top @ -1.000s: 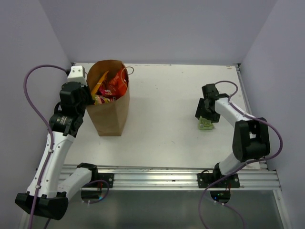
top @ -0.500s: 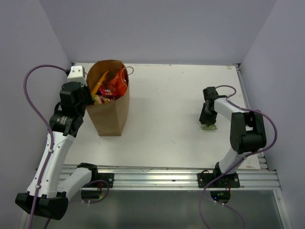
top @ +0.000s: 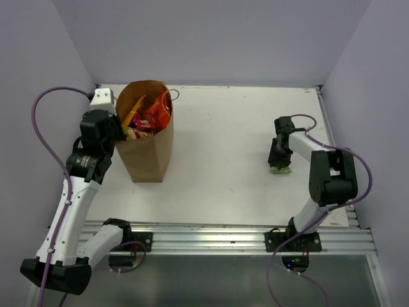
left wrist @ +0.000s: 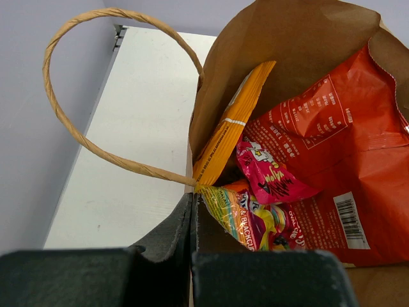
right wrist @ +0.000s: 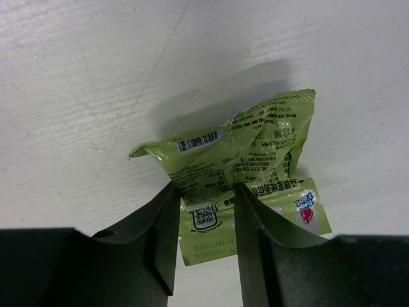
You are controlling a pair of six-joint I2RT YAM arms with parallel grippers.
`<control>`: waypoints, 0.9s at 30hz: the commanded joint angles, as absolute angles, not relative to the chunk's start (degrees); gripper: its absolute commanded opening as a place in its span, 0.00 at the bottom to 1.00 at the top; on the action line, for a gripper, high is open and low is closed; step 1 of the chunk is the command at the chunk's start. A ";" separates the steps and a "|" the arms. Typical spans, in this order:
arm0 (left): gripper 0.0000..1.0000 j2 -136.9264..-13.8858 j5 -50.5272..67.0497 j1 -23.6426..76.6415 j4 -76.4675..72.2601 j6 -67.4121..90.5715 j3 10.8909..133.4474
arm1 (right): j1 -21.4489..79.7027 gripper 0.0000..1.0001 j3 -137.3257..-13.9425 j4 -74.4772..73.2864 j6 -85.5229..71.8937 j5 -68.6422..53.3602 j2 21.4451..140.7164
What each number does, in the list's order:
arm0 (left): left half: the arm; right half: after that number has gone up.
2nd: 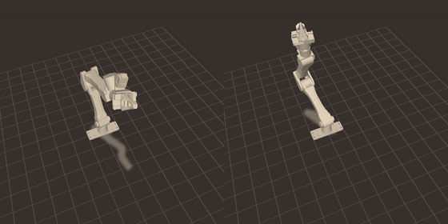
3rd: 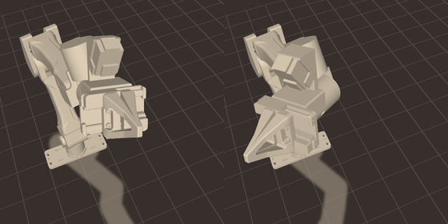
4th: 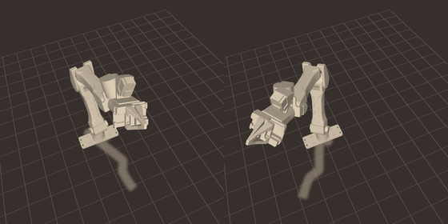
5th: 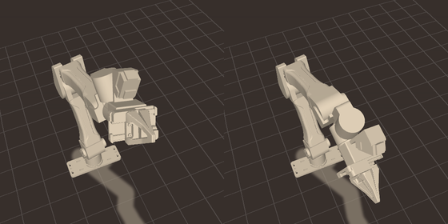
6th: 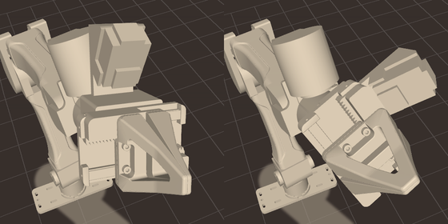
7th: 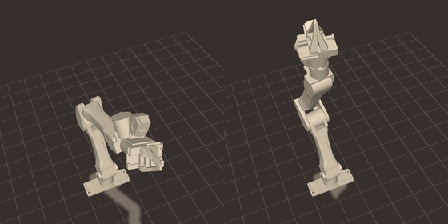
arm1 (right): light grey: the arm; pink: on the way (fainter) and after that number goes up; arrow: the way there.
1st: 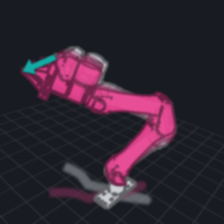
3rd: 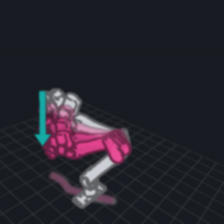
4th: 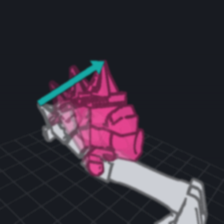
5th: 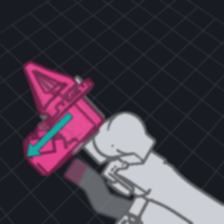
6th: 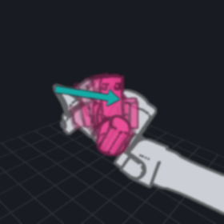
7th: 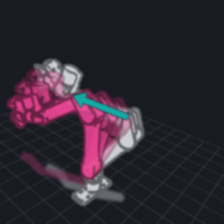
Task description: Place the snacks into the paper bag
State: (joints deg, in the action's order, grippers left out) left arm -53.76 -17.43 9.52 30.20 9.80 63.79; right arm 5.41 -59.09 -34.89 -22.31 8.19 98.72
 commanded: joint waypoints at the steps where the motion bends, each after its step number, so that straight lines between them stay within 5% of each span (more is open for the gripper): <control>1: 0.00 -52.65 -17.93 9.93 28.83 8.70 63.90 | 5.01 0.00 -55.46 -28.83 -21.01 2.20 103.01; 10: 0.00 -53.17 -17.14 9.93 28.30 8.96 63.90 | 5.45 0.00 -65.11 -36.29 -18.37 0.36 90.99; 20: 0.00 -54.05 -16.17 9.93 27.77 9.49 64.51 | 17.48 0.00 -97.34 -47.98 -17.57 -0.18 92.00; 27: 0.00 -53.35 -16.87 9.93 28.48 9.23 64.51 | 18.46 0.00 -91.95 -48.87 -18.80 9.99 93.78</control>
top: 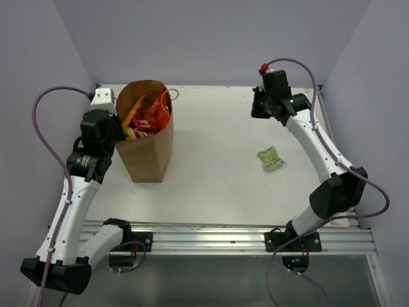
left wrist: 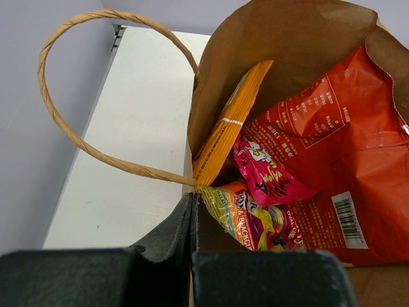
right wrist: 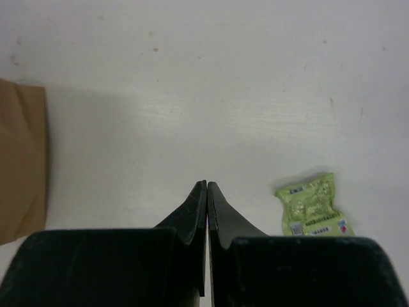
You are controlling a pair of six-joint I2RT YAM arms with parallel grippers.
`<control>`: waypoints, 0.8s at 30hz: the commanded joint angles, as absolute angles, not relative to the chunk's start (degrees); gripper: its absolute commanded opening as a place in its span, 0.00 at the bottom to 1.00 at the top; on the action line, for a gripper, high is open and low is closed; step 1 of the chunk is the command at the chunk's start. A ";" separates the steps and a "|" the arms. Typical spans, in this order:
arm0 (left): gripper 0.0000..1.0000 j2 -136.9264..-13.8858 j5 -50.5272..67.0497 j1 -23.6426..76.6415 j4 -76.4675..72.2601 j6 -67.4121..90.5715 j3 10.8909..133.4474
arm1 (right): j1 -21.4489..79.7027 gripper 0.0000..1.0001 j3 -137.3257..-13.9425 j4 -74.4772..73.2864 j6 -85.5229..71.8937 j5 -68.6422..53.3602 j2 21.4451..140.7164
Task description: Place the snacks into the paper bag
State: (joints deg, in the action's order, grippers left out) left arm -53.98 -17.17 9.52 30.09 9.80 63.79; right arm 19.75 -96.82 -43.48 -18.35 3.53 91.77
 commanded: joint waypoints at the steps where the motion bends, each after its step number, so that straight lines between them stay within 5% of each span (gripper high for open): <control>1: 0.00 -53.26 -16.96 9.93 28.56 9.32 64.42 | 17.93 0.00 -90.28 -48.52 -19.16 9.85 93.87; 7: 0.00 -53.09 -16.70 9.93 28.74 9.40 64.07 | 8.36 0.03 -76.04 -42.28 -23.12 1.95 92.64; 8: 0.00 -53.00 -16.70 9.93 28.74 9.32 64.07 | 7.04 0.41 -74.02 -41.23 -22.33 1.15 92.72; 10: 0.00 -53.00 -16.70 10.02 28.74 9.32 63.99 | 6.42 0.72 -72.78 -40.78 -21.54 -2.00 94.03; 12: 0.00 -53.09 -16.35 9.93 28.65 9.49 63.98 | 6.15 0.81 -71.37 -39.29 -20.66 -3.95 95.09; 24: 0.00 -53.17 -16.35 9.93 28.92 9.32 64.42 | 6.15 0.83 -68.73 -38.23 -19.87 2.62 102.30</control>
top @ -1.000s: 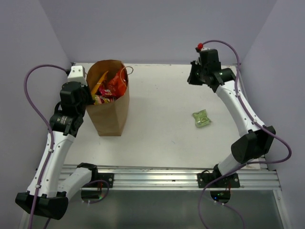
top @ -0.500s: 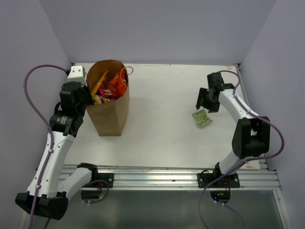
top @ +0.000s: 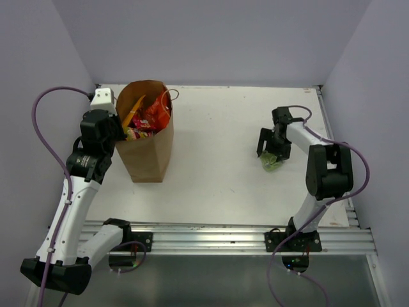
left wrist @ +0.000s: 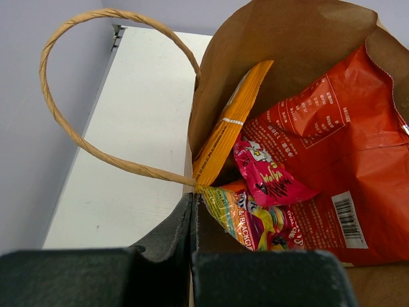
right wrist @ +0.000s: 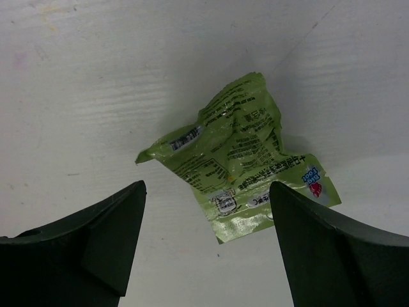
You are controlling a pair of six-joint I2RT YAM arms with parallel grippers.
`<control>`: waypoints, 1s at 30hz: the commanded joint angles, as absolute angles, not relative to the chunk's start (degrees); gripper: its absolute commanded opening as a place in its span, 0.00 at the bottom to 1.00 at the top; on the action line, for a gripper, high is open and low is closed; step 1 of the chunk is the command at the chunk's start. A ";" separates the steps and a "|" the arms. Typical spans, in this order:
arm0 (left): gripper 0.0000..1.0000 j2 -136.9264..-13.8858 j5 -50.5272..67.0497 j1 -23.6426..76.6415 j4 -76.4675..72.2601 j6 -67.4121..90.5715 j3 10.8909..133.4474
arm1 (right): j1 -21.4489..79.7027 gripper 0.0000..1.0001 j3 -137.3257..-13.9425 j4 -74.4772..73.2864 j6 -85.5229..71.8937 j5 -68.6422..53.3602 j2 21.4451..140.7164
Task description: Place the snacks into the paper bag
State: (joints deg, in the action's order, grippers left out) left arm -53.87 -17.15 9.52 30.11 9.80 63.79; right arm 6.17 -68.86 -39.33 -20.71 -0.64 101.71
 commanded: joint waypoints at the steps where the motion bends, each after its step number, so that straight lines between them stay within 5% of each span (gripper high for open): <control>1: 0.00 -53.26 -16.35 9.93 29.00 9.40 64.51 | 6.07 0.82 -68.73 -38.23 -19.52 3.07 102.74; 12: 0.00 -53.79 -16.87 10.11 29.44 9.05 65.65 | 5.89 0.79 -68.73 -36.04 -20.13 1.67 111.35; 15: 0.00 -53.61 -17.14 10.11 29.62 8.96 65.57 | 5.89 0.49 -67.59 -35.16 -20.13 1.23 111.80; 17: 0.00 -53.35 -17.23 10.11 29.71 9.05 65.39 | 5.89 0.18 -67.06 -35.07 -19.51 0.71 111.71; 20: 0.00 -53.35 -17.14 10.11 29.62 9.05 65.04 | 5.89 0.02 -67.06 -35.50 -18.02 0.18 110.75; 30: 0.00 -53.96 -16.61 10.11 29.27 9.05 65.21 | 10.62 0.00 -83.64 -39.37 -15.29 -8.69 95.37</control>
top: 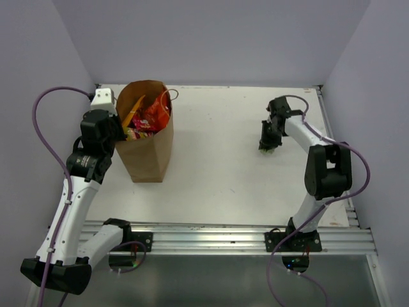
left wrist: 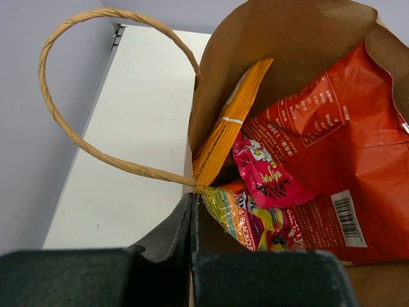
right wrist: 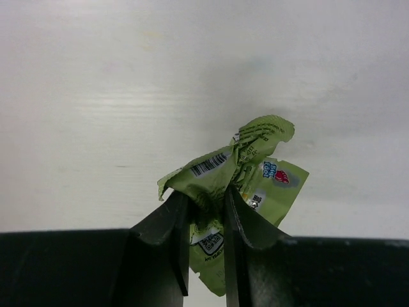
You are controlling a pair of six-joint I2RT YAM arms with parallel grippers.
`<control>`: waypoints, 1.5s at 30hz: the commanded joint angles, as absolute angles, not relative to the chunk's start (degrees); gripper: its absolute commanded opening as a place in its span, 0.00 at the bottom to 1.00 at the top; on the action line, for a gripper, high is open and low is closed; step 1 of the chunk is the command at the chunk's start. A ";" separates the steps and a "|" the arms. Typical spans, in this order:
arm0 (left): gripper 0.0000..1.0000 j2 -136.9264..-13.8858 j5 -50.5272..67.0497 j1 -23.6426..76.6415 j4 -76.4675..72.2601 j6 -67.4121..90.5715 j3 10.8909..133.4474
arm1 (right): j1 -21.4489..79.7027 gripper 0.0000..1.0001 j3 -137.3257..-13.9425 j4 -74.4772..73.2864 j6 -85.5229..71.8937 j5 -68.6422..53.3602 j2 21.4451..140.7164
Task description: Place the snacks into the paper bag
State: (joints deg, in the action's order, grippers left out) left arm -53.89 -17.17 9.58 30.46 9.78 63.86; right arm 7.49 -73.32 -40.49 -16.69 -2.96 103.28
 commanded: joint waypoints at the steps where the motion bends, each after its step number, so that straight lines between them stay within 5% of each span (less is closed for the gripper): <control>1: 0.00 -54.05 -16.52 10.11 29.27 9.23 65.21 | 13.25 0.00 -90.72 -40.77 -15.38 -9.92 94.93; 10: 0.00 -54.40 -16.17 10.11 29.18 9.31 65.30 | 30.56 0.00 -133.62 -42.36 -22.13 -21.25 107.56; 15: 0.00 -54.32 -15.56 10.11 29.09 9.58 65.30 | 39.88 0.00 -147.81 -42.19 -25.48 -27.77 121.89; 31: 0.00 -53.70 -15.38 10.11 29.00 9.75 64.95 | 46.41 0.00 -149.15 -32.17 -28.83 -30.23 128.58; 34: 0.00 -53.44 -15.38 10.11 29.09 9.84 65.04 | 46.50 0.21 -148.63 -33.04 -29.36 -31.02 129.29; 35: 0.00 -53.26 -15.47 10.11 29.18 9.84 65.04 | 46.67 0.49 -148.28 -32.96 -29.44 -31.29 129.11; 38: 0.00 -52.91 -15.73 10.11 29.44 9.67 64.95 | 46.76 0.69 -148.09 -32.52 -29.44 -31.20 128.24; 45: 0.00 -52.65 -15.64 10.11 29.36 9.93 64.60 | 46.76 0.73 -146.62 -31.56 -27.86 -28.40 120.43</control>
State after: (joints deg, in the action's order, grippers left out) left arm -53.65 -16.67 9.58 30.55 9.85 63.86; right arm 46.48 -146.56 -34.20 -28.77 -29.32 129.80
